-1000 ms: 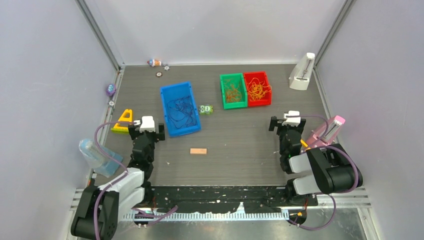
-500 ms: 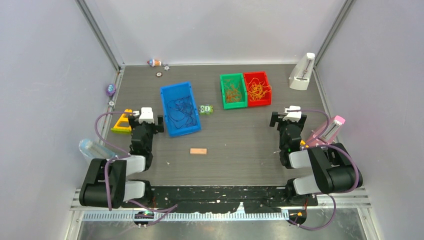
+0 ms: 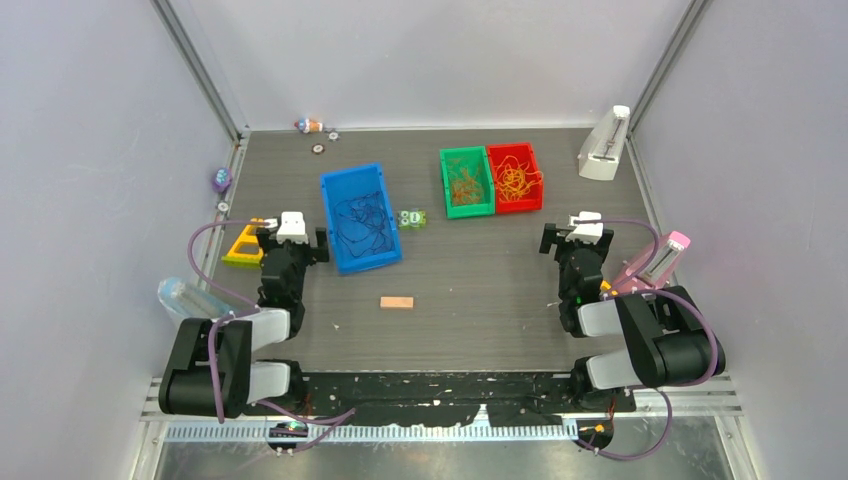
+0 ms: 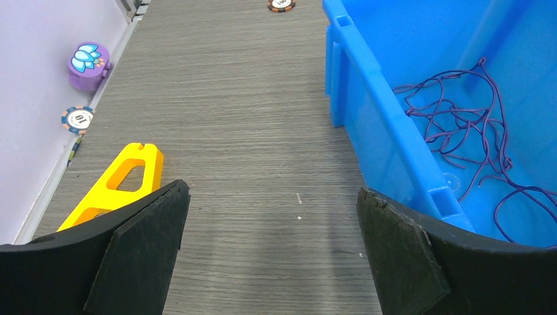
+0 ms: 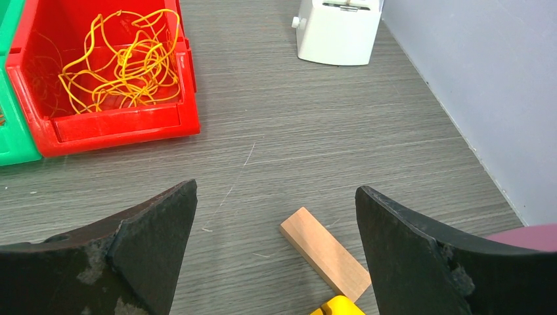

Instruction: Untangle the cables

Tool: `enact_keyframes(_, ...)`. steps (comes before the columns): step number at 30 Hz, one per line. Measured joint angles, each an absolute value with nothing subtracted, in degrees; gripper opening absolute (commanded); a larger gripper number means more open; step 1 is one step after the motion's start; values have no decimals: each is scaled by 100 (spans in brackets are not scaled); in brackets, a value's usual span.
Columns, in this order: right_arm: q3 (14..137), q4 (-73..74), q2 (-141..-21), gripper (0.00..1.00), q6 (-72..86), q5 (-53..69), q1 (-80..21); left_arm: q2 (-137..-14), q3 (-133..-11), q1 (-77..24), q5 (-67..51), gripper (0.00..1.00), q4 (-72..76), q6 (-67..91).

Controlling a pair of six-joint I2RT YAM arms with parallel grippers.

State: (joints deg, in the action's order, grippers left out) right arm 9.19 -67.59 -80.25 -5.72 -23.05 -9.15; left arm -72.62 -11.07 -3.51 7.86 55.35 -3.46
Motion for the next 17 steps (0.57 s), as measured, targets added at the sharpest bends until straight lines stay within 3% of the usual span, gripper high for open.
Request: enact_keyframes(17, 919, -6759, -8025, 95, -572, -2305, -915, -7262, -1107, -333, 742, 100, 5522, -344)
